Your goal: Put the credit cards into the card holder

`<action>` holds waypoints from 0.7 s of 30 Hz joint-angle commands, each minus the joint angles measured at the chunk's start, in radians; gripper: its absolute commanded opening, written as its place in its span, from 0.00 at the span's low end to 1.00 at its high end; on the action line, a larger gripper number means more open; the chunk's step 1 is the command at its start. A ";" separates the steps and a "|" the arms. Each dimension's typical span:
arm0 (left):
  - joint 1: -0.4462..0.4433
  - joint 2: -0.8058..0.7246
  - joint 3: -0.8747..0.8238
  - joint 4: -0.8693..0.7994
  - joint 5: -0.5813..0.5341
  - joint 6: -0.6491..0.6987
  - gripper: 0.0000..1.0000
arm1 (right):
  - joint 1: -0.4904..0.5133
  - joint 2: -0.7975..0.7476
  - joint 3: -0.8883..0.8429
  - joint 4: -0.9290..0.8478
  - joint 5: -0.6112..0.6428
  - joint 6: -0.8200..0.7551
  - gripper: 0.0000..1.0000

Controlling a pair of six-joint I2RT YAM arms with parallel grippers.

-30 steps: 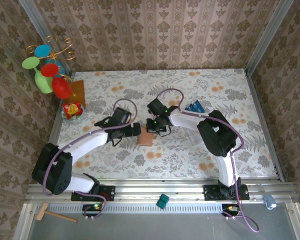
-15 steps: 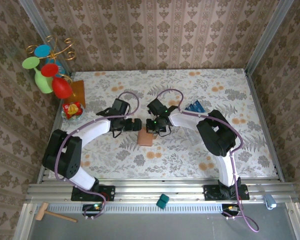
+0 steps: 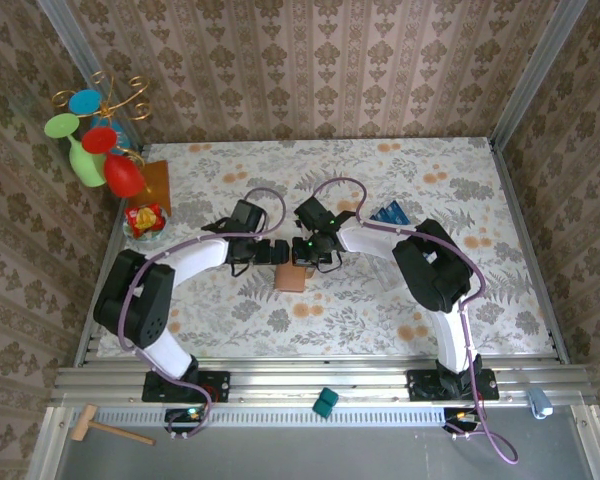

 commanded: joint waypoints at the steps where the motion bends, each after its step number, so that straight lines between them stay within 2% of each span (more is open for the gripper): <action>1: -0.005 0.019 -0.013 0.000 -0.034 0.002 1.00 | -0.003 0.034 0.019 -0.030 -0.012 -0.007 0.00; 21: -0.025 0.046 -0.050 -0.027 -0.161 -0.030 1.00 | -0.028 -0.077 0.098 -0.120 0.001 -0.040 0.01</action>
